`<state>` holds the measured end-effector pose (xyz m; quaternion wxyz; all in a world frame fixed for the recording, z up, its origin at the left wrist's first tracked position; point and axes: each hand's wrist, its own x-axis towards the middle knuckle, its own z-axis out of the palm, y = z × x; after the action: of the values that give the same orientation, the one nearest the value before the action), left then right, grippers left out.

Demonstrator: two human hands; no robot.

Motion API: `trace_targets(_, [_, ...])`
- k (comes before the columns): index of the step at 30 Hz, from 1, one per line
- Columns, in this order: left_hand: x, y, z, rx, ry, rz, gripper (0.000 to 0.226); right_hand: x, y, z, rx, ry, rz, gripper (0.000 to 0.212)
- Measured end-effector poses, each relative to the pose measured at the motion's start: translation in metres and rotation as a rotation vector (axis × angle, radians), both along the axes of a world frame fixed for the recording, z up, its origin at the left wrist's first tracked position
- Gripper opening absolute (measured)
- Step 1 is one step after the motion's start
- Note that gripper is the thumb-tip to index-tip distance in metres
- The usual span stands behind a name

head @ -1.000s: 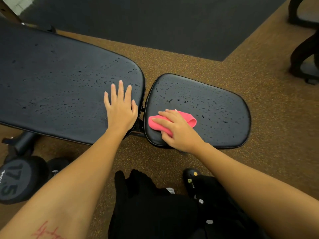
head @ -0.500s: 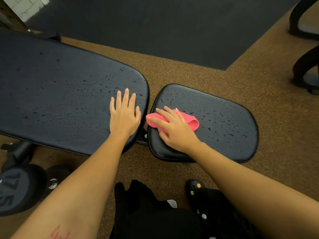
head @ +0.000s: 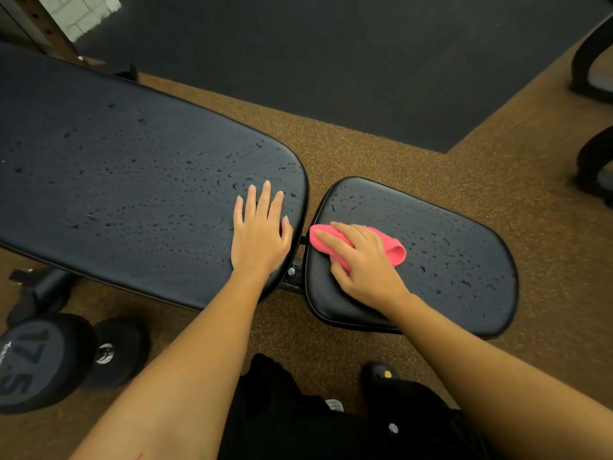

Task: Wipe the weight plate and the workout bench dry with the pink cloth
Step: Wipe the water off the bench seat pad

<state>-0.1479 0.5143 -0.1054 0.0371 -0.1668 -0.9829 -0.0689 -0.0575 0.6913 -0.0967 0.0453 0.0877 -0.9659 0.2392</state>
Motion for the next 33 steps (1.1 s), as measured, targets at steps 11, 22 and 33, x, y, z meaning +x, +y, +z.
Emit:
trace_targets(11, [0.000,0.000,0.001,0.008,-0.006,-0.003,0.050,-0.045,-0.011,0.006,-0.010,-0.050,-0.207,0.050])
trace_targets(22, [0.001,0.000,0.002,0.019,0.007,-0.004,0.049,-0.033,0.014,-0.001,0.063,0.007,-0.175,0.047])
trace_targets(33, [0.000,0.000,0.001,0.010,0.014,0.001,0.050,-0.041,0.015,-0.001,0.066,0.031,-0.189,0.048])
